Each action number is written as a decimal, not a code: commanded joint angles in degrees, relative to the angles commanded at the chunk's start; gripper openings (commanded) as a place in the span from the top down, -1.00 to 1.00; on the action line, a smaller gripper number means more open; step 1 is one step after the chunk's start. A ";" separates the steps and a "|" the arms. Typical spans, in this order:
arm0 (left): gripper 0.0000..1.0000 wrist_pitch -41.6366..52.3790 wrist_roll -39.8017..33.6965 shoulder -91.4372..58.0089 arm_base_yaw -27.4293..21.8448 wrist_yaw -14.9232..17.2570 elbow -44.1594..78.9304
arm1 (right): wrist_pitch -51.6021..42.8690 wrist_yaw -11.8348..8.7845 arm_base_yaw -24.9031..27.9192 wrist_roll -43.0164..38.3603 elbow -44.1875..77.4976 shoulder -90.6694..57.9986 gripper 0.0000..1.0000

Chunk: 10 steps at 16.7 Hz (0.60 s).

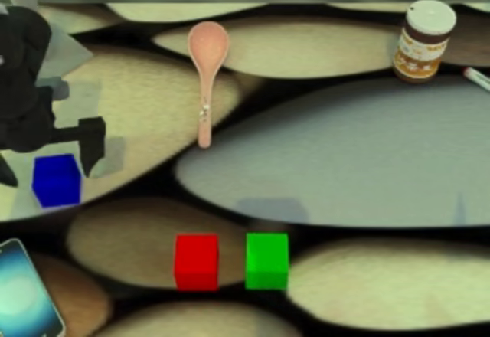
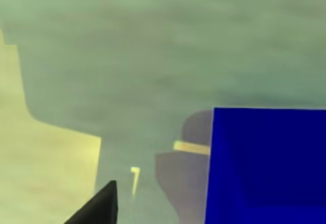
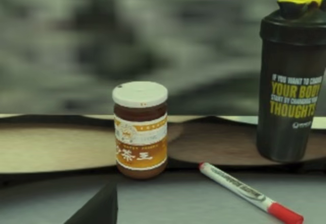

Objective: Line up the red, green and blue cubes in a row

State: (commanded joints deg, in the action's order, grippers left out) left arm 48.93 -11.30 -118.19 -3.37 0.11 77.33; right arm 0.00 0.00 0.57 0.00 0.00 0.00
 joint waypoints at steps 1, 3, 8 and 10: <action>-1.00 -1.77 0.01 -0.74 -0.01 0.01 -1.04 | 0.00 0.00 0.00 0.00 0.00 0.00 -1.00; -1.00 -3.56 0.00 -1.56 -0.02 0.01 -2.19 | 0.00 0.00 0.00 0.00 0.00 0.00 -1.00; -0.85 -3.62 0.01 -1.59 -0.02 0.01 -2.23 | 0.00 0.00 0.00 0.00 0.00 0.00 -1.00; -0.55 -3.62 0.01 -1.59 -0.02 0.01 -2.23 | 0.00 0.00 0.00 0.00 0.00 0.00 -1.00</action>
State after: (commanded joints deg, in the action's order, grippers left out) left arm 45.30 -11.30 -119.78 -3.39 0.12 75.09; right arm 0.00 0.00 0.57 0.00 0.00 0.00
